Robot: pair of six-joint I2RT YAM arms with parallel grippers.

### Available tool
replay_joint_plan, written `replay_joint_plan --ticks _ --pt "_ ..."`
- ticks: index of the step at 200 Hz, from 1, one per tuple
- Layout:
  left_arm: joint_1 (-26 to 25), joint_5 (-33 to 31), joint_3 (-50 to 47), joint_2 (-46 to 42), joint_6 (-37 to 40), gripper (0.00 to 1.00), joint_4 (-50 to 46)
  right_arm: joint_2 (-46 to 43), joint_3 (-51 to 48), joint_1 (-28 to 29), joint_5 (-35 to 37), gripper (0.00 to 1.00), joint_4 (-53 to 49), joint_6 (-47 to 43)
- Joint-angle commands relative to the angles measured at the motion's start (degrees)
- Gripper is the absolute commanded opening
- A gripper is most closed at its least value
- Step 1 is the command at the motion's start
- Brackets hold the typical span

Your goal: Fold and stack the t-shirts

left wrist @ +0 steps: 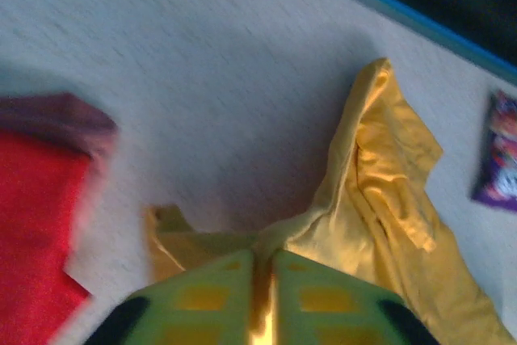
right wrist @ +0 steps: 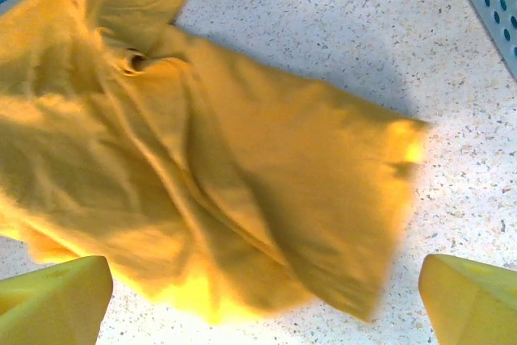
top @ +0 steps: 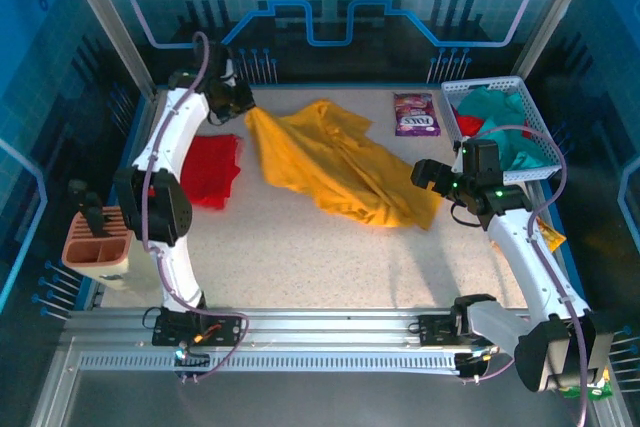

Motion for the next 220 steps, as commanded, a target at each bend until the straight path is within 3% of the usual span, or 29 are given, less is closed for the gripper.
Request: replay_joint_plan --ticks 1,19,54,83,116,181,220 --pt "1.88 -2.44 6.79 4.63 0.48 0.51 -6.21 0.92 -0.64 -0.99 -1.2 0.98 -1.57 -0.12" --pt "-0.24 0.25 4.42 3.49 -0.45 0.56 -4.55 1.77 -3.02 -1.0 -1.49 0.98 -1.6 -0.31" --pt "-8.19 1.8 -11.19 -2.9 -1.68 0.55 1.91 5.22 -5.9 -1.04 -3.28 0.96 0.83 1.12" --pt "-15.04 1.09 -25.81 -9.9 -4.25 0.52 8.54 10.66 -7.53 0.19 -8.5 0.8 5.02 2.16" --pt "-20.5 -0.5 -39.14 -17.66 -7.65 0.49 13.7 17.56 -7.29 6.47 -8.7 0.67 9.85 4.12" --pt "-21.75 -2.45 -53.38 -28.64 -9.41 0.5 12.99 29.47 -1.3 17.74 0.44 0.62 9.27 2.84" --pt "-21.45 -1.09 -58.07 -31.01 -11.12 0.5 14.57 34.15 1.62 20.89 3.52 0.48 7.91 3.35"
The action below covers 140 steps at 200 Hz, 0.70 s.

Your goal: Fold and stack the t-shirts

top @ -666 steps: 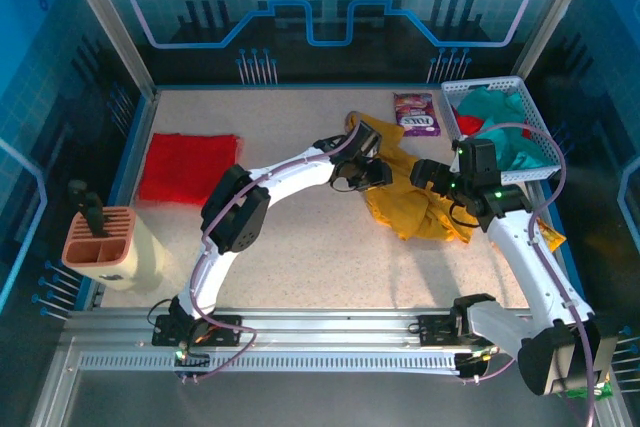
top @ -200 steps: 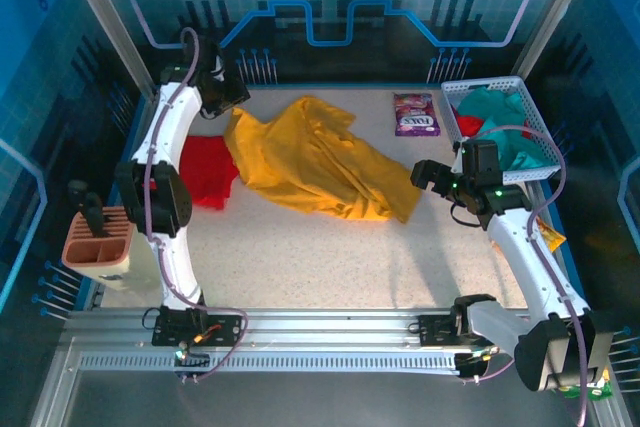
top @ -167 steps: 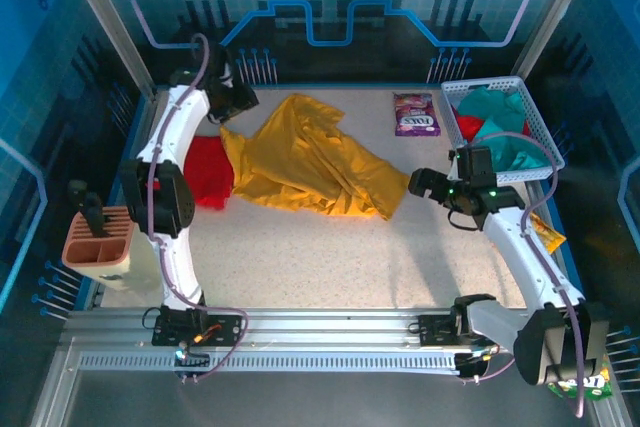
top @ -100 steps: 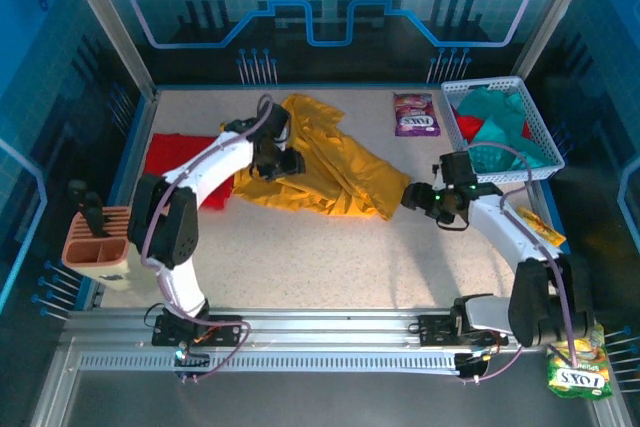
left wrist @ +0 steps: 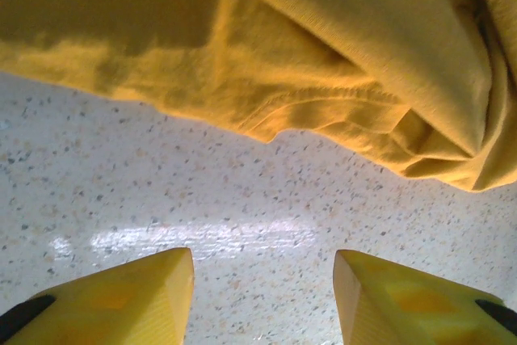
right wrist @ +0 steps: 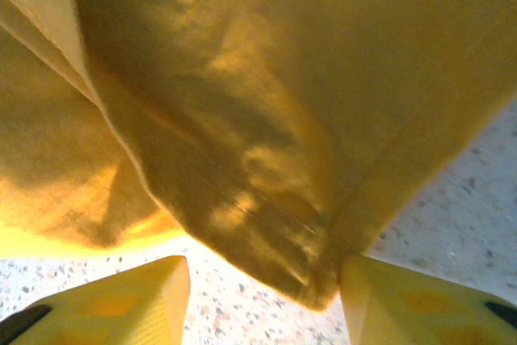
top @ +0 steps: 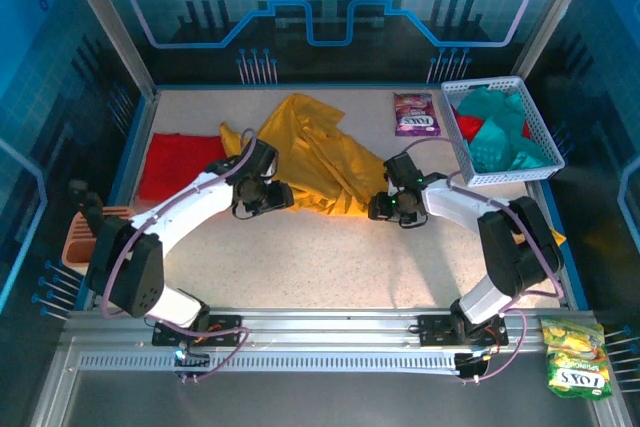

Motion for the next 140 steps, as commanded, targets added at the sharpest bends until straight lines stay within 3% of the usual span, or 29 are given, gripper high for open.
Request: replay_joint_plan --ticks 1,23,55,98,140 --pt "0.14 0.43 -2.67 -1.66 -2.25 0.5 1.46 2.53 2.2 1.7 3.76 0.46 -1.1 0.31" --pt "-1.49 3.15 -4.4 0.46 -4.85 0.5 5.69 3.1 2.3 1.94 5.37 0.27 -1.07 1.31" --pt "-4.06 -0.16 -2.61 7.3 -5.26 0.56 9.3 0.61 2.43 1.4 7.61 0.0 -1.58 1.5" --pt "-4.09 -5.59 2.6 15.77 -3.33 0.58 9.8 -6.35 0.05 -2.89 6.68 0.0 -1.69 1.12" --pt "-4.09 -6.95 5.37 21.04 -3.28 0.51 12.09 -11.34 -2.47 -6.93 3.73 0.0 -2.03 0.54"
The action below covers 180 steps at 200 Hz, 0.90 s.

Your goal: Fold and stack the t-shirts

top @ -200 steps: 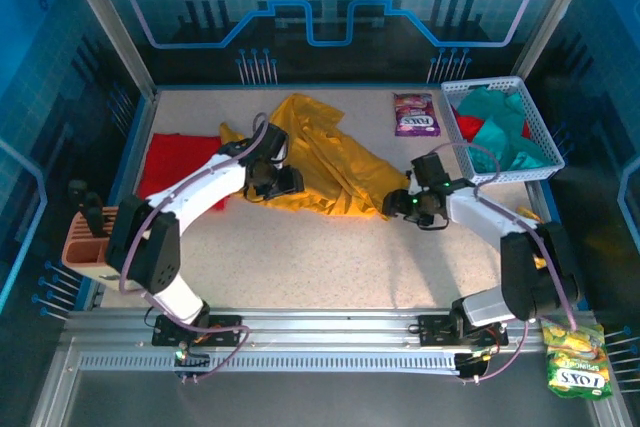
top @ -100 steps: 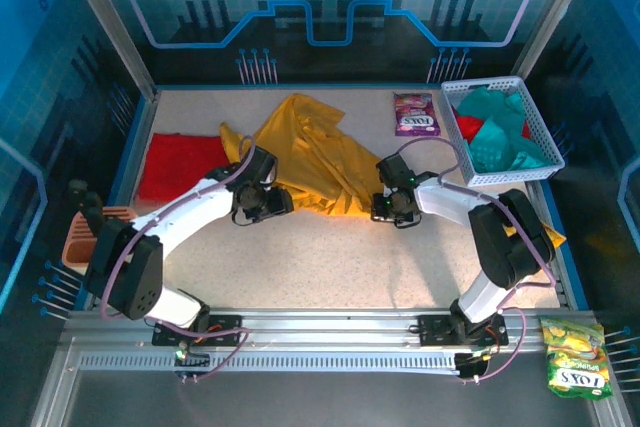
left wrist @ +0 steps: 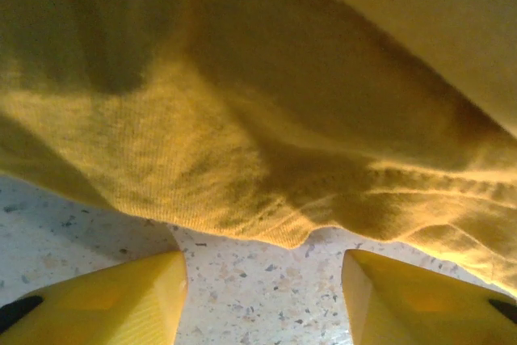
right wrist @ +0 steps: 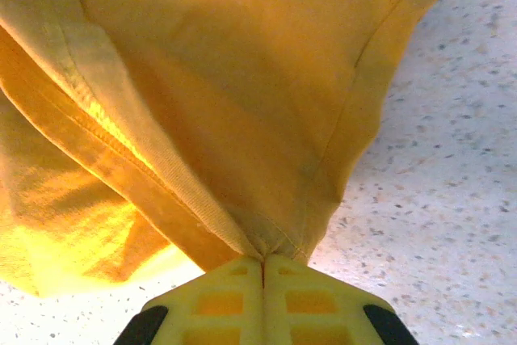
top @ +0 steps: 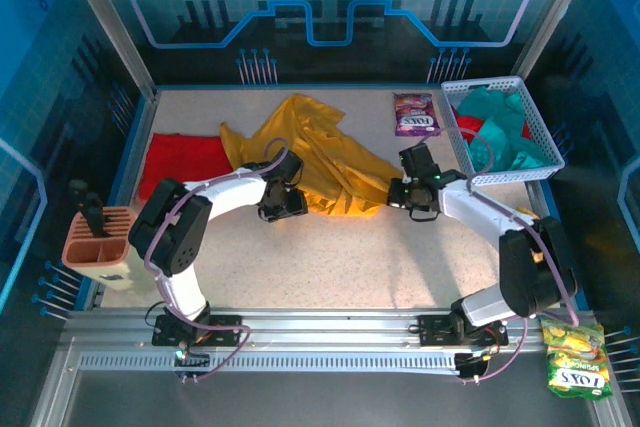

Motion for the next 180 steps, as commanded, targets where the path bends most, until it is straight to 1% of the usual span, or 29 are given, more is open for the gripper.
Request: replay_joint_plan --ticks 1,30,39,70,90,110,117,148,180 --pt "-0.12 -2.45 2.28 2.73 0.54 0.5 4.15 -2.08 -1.98 -1.84 -1.61 0.0 -1.48 -0.62" --pt "-0.13 -5.0 5.16 4.06 1.95 0.37 3.02 -4.97 -3.08 -5.15 -4.32 0.0 -1.12 -0.61" --pt "-0.05 -5.75 5.97 4.39 2.64 0.31 2.4 -5.61 -3.17 -6.13 -4.98 0.0 -1.26 -0.86" --pt "0.53 -7.15 7.32 4.34 4.78 0.01 0.74 -6.41 -1.93 -8.9 -7.51 0.0 -2.21 -1.76" --pt "1.0 -7.95 7.98 2.6 6.37 0.0 -2.22 -7.3 -0.68 -11.22 -9.14 0.0 -2.86 -1.85" --pt "2.43 -8.47 7.65 -1.41 8.73 0.0 -6.64 -8.78 -0.2 -14.26 -10.78 0.0 -3.46 -1.46" --pt "3.13 -8.29 7.41 -3.25 9.73 0.0 -8.17 -9.43 1.83 -15.42 -10.86 0.0 -3.74 -1.05" --pt "8.14 -8.76 6.95 -10.25 13.06 0.0 -16.17 -12.54 4.97 -20.86 -9.61 0.0 -3.9 1.17" --pt "14.41 -10.17 6.74 -16.13 15.17 0.0 -20.18 -15.66 8.02 -26.55 -7.86 0.0 -2.54 2.69"
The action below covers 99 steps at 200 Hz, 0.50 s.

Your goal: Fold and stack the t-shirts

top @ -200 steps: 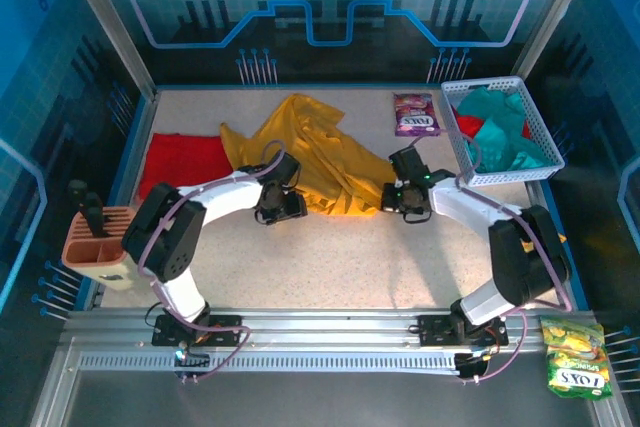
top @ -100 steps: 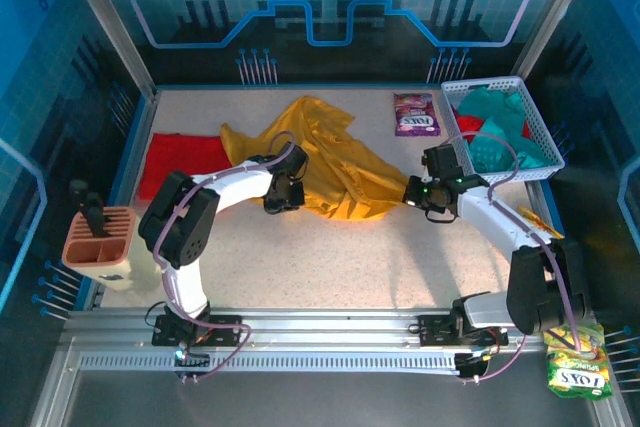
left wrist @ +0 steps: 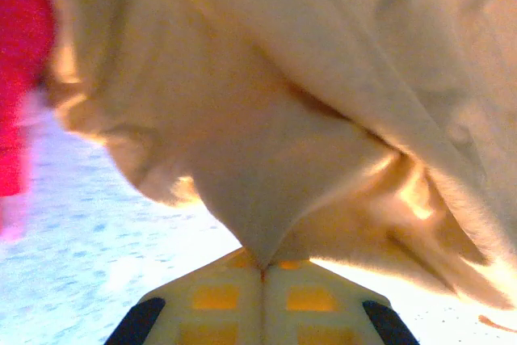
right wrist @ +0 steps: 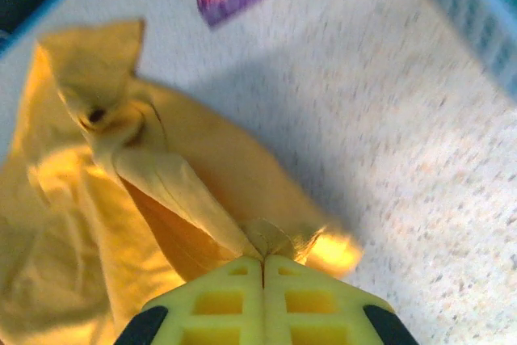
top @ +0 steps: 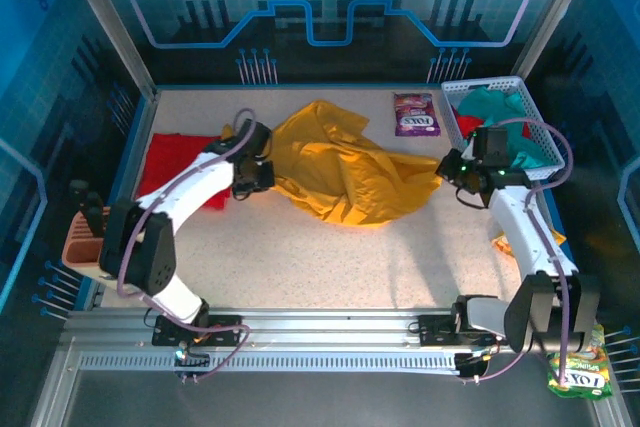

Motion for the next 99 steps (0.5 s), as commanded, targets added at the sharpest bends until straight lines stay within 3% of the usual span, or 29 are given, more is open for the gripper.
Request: replay_joint_plan --ticks 1,39,62,99 --pt "4.03 -2.29 0.1 -3.93 3.67 0.0 -7.17 -2.87 3.13 -3.97 1.16 0.0 0.46 2.01" --pt "12.17 -2.73 6.31 -4.61 5.84 0.0 -10.65 -4.46 5.86 -12.72 1.35 0.0 0.44 3.51" --pt "13.06 -5.45 13.45 -1.84 8.15 0.0 -11.03 -2.65 6.58 -15.07 0.56 0.0 0.97 4.8" --pt "13.22 -5.73 27.99 9.85 10.32 0.0 -12.62 5.26 8.33 -14.69 -1.82 0.0 3.58 5.94"
